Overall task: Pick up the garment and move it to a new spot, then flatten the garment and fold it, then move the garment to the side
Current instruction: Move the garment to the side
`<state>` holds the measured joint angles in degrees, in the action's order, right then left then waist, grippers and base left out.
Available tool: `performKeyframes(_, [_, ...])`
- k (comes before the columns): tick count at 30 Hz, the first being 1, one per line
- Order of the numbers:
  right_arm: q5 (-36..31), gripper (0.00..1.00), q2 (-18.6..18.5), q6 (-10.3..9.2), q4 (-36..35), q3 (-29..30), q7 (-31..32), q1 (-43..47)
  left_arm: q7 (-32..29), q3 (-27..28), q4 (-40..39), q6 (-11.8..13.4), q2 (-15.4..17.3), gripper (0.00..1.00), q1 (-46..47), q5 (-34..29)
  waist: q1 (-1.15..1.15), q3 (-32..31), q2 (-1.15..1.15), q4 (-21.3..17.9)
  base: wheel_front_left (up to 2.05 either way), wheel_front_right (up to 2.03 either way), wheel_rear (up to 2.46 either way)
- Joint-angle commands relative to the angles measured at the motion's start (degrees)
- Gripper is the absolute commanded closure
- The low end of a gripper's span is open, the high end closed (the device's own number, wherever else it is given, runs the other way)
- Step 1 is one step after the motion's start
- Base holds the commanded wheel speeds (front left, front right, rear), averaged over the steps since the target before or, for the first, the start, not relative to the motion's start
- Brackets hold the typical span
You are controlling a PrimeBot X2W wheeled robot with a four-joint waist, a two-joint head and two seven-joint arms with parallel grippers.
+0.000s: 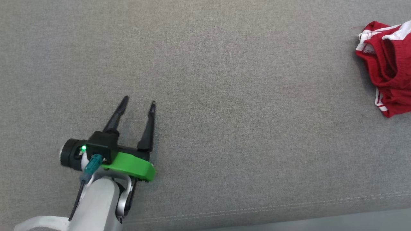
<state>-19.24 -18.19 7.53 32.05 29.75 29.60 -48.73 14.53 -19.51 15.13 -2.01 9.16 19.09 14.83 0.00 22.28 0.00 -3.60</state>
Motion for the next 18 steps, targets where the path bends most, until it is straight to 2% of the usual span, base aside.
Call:
performKeyframes(1, [-0.29,0.0,0.06,-0.09,-0.29,-0.34,-1.69,0.87,0.28,1.37,-0.01,1.89,0.42,0.0,-0.98,-0.36,0.0,-1.75,0.0,0.25,0.0,0.0,0.0])
performKeyframes(4, [1.45,0.0,1.47,-0.08,-0.22,-1.68,-5.35,1.9,0.54,2.76,-0.48,3.05,-0.6,0.0,-2.24,1.05,0.0,-3.57,0.0,0.36,0.0,0.0,0.0])
performKeyframes(8, [5.38,0.0,3.37,-0.09,-0.26,-3.81,-10.57,3.64,0.62,5.97,0.41,3.35,-1.91,0.0,-4.46,5.35,0.0,-6.37,0.0,0.7,0.0,0.0,0.0])
performKeyframes(11, [7.81,0.0,4.88,-0.08,-0.16,-6.99,-14.83,5.97,0.36,6.36,1.3,2.84,-1.93,0.0,-5.57,6.51,0.0,-8.86,0.0,0.87,0.0,0.0,0.0])
performKeyframes(15, [10.76,0.0,5.85,-0.1,-0.16,-10.56,-18.68,8.52,0.31,7.9,1.99,3.89,-2.1,0.0,-6.93,8.05,0.0,-11.75,0.0,1.33,0.0,0.0,0.0])
performKeyframes(18, [15.11,0.0,7.97,-0.09,-1.4,-14.17,-23.7,12.68,-0.1,9.39,2.45,5.17,-2.16,0.0,-8.86,9.47,0.0,-15.66,0.0,2.46,0.0,0.0,0.0])
